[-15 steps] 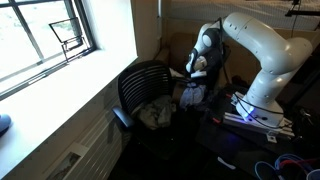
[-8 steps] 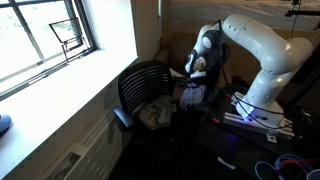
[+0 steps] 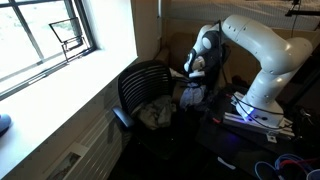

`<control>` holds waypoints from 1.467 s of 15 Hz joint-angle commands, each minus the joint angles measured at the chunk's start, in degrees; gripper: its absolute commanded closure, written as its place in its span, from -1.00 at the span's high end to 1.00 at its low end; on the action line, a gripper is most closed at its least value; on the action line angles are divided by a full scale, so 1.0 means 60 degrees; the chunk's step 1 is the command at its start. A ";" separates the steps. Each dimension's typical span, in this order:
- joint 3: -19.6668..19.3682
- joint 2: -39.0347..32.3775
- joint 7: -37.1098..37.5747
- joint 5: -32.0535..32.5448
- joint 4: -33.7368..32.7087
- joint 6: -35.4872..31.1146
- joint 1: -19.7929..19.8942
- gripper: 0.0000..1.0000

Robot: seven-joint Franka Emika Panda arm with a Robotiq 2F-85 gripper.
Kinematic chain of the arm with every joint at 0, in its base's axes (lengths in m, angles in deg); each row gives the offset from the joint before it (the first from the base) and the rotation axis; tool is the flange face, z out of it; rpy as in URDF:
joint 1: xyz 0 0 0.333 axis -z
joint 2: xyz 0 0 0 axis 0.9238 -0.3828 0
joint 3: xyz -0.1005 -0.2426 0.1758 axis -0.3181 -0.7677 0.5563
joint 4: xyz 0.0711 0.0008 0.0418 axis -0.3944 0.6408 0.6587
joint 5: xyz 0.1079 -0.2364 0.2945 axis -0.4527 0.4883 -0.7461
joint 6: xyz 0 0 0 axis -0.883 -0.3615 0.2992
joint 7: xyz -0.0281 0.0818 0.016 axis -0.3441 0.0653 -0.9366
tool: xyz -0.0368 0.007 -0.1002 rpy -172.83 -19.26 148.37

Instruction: Put the belt on the backrest of the black chair

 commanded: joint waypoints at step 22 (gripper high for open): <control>0.1957 0.7487 -0.2103 -0.2760 0.4236 -0.2230 0.0588 -0.92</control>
